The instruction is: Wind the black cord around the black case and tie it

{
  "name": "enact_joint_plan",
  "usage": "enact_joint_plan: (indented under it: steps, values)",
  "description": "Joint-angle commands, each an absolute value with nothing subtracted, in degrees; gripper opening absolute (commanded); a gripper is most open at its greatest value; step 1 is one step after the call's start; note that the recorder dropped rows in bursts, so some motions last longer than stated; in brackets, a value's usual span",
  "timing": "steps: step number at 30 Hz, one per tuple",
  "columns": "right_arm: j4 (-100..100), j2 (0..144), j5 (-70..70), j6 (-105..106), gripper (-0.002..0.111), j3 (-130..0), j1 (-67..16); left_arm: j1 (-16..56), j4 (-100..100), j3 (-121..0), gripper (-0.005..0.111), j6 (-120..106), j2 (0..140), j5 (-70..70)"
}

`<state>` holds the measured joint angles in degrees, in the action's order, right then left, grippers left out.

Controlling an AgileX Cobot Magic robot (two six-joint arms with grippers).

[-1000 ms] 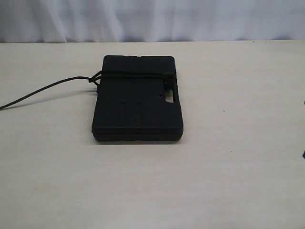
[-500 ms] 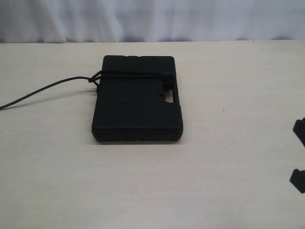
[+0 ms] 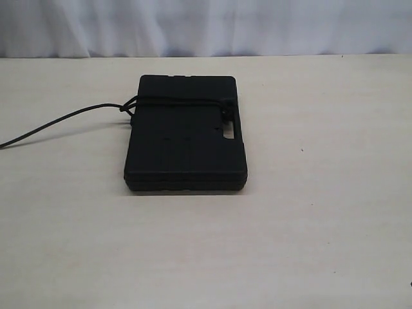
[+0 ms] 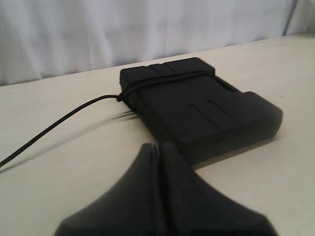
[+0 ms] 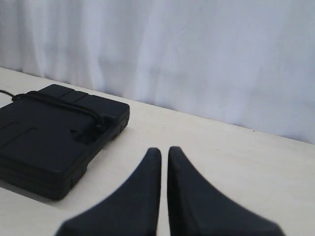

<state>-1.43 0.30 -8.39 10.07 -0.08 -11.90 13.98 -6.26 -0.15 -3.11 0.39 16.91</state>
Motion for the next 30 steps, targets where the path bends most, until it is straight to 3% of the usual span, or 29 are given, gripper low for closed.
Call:
enact_joint_plan:
  steps: [1, 30]
  values:
    - [-1.0, 0.0, -7.5, 10.5, 0.004, 0.0, -9.5, 9.1, -6.2, 0.0, 0.0, -2.9, 0.0, 17.5]
    - [-1.0, 0.0, -7.5, 10.3, 0.004, 0.0, -9.4, 7.9, -6.1, 0.0, 0.0, -2.9, 0.0, 17.5]
